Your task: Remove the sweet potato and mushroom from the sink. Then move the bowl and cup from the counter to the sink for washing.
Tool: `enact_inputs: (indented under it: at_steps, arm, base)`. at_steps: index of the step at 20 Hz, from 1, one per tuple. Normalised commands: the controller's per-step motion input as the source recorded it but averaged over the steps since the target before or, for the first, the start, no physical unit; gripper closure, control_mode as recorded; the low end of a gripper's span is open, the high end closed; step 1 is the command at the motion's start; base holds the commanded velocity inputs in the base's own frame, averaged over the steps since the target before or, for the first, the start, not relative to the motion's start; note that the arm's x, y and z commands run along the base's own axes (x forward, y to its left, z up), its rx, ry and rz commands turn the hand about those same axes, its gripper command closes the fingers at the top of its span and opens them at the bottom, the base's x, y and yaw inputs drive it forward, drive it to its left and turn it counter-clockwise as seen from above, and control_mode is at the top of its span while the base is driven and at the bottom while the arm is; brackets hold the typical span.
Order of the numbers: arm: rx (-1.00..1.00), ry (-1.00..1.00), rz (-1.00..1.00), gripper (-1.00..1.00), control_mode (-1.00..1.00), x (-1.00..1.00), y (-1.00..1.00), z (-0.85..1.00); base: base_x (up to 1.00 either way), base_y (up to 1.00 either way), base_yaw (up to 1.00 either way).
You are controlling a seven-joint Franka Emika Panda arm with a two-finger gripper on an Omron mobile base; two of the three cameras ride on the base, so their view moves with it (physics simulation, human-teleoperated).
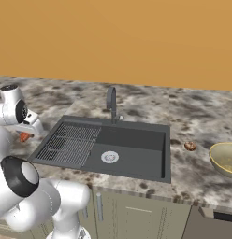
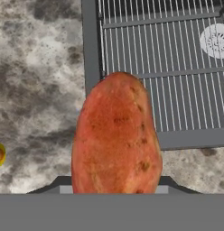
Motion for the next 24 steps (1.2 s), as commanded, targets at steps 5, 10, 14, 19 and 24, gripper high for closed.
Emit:
enact_inputs:
  at_steps: [5,10,14,19,24]
  arm:
    - [0.01,0.00,0.00,1.00,-1.00,0.10,0.36,-0.10]
    - [0.02,0.00,0.00,1.00,-1.00,0.12,0.32,-0.09]
    - [0.01,0.00,0.00,1.00,-1.00,0.12,0.33,-0.12]
    - [0.00,0.00,0.00,1.00,-1.00,0.14,0.32,-0.14]
    - [0.00,0.00,0.00,1.00,-1.00,0.19,0.27,-0.14]
  base:
    - [0.00,0.00,0.00]
    - [0.00,0.00,0.00]
    - [0.00,0.00,0.00]
    - [0.00,0.00,0.00]
    - [0.00,0.00,0.00]
